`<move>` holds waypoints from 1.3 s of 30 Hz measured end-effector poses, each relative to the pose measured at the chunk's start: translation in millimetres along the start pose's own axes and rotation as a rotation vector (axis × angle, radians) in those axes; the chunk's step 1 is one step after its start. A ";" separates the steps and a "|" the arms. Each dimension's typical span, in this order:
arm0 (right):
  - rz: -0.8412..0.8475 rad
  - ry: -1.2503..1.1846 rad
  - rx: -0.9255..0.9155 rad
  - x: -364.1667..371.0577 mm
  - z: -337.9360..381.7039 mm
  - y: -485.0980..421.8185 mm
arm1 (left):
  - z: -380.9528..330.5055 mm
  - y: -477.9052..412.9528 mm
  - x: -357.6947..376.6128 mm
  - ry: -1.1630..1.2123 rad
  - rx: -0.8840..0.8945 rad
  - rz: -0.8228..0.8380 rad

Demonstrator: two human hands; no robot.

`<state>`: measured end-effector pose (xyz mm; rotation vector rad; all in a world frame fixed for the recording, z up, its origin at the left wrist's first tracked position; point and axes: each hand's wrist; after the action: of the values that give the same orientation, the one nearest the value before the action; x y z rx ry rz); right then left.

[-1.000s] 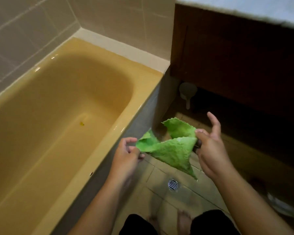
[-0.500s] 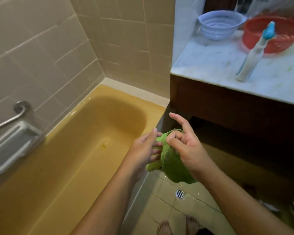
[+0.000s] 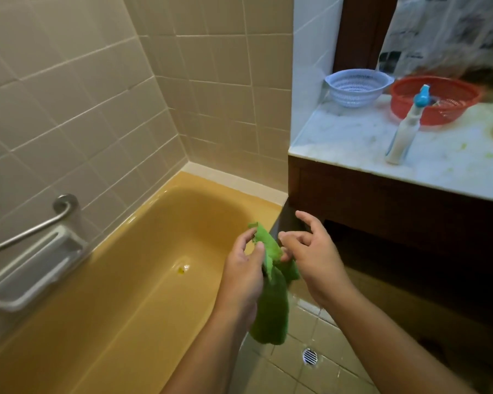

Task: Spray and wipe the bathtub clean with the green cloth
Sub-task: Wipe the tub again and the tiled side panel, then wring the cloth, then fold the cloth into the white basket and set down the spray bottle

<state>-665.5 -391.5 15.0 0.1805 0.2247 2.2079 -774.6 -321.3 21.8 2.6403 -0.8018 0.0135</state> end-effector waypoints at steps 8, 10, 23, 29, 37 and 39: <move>0.091 0.032 0.213 -9.1 1.1 -0.3 | 18.3 15.8 -7.3 -0.149 0.035 0.044; 0.097 0.025 0.197 -11.0 -1.0 1.2 | 17.0 19.7 -6.0 -0.185 0.070 0.071; 0.246 -0.121 -0.032 -21.2 1.5 23.5 | -2.0 24.6 5.0 0.019 0.159 0.033; 0.209 -0.144 -0.044 -24.8 4.5 24.4 | -9.6 19.8 11.1 -0.022 0.202 0.037; 0.096 -0.096 -0.129 -33.3 11.1 22.6 | -20.4 12.1 22.9 0.038 0.165 0.092; 0.086 -0.084 -0.144 -36.9 13.3 21.0 | -23.0 11.6 25.5 0.051 0.143 0.112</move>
<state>-656.9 -432.1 30.8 0.2061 0.0113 2.2857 -757.3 -335.6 50.2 2.7111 -0.9640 0.1734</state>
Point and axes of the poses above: each hand's wrist, its own y-axis away from the middle knuckle, its own x-axis out of the palm, z = x × y, and after that the axes turned 2 degrees about -z, right-handed
